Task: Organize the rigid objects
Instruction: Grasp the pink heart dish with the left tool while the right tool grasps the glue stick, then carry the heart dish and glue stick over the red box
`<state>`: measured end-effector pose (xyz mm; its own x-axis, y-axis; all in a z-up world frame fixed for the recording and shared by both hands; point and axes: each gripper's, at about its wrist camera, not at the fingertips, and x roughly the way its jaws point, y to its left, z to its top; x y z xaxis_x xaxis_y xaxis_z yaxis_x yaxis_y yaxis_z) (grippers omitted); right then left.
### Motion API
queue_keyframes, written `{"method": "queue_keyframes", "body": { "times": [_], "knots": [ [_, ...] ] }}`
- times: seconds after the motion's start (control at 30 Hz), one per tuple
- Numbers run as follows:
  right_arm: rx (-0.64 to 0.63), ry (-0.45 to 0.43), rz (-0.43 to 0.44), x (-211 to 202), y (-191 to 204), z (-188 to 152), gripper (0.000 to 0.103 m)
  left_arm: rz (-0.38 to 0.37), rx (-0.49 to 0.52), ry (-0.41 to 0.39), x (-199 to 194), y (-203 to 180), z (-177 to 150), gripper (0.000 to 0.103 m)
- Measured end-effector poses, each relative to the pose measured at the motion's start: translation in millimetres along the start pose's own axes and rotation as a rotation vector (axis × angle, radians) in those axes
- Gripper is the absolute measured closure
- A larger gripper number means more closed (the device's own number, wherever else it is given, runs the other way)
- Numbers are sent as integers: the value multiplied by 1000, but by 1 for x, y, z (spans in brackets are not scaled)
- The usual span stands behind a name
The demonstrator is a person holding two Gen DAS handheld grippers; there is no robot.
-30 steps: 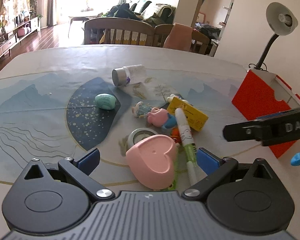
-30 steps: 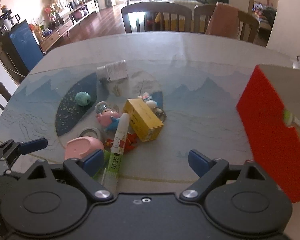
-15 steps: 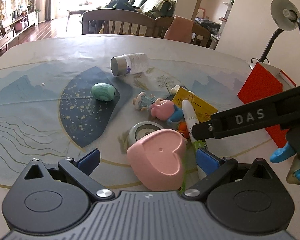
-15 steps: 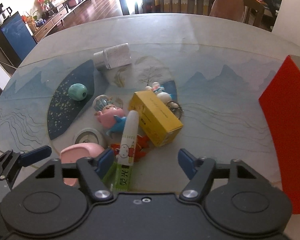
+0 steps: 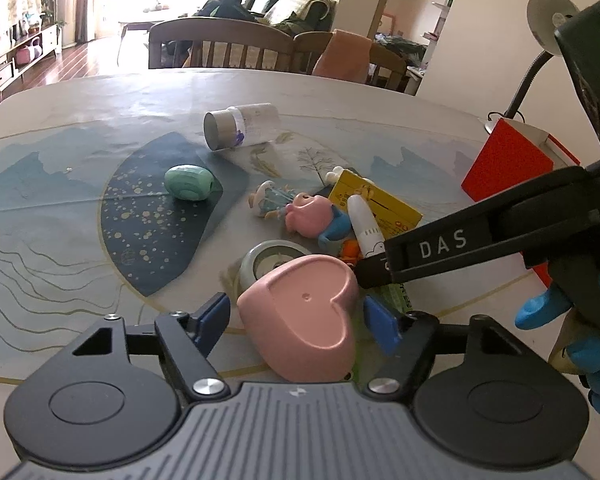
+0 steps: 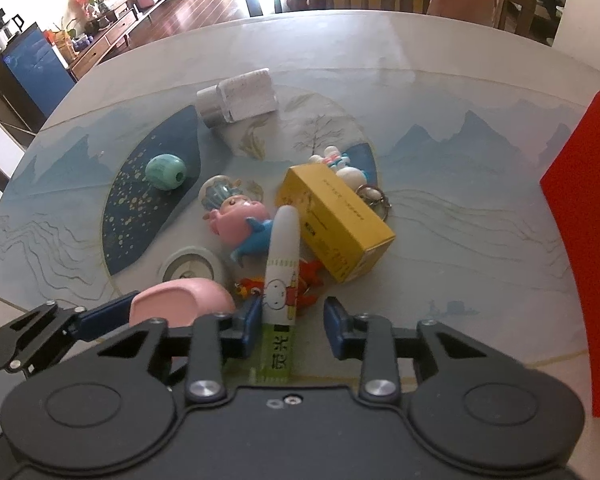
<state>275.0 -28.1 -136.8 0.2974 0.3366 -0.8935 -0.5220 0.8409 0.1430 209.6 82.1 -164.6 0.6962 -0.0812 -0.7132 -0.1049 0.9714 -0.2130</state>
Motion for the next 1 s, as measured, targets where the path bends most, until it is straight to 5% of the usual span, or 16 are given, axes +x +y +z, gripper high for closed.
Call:
{"method": "queue_keyframes", "body": {
  "times": [0.17,1.0],
  "knots": [
    [7,-2,15,-3,0,-1,87,-4,6,6,0,-1,0,38],
    [72,-124,86,-81,-33,-26,87,-31,30,1,-43,-31,11,39]
  ]
}}
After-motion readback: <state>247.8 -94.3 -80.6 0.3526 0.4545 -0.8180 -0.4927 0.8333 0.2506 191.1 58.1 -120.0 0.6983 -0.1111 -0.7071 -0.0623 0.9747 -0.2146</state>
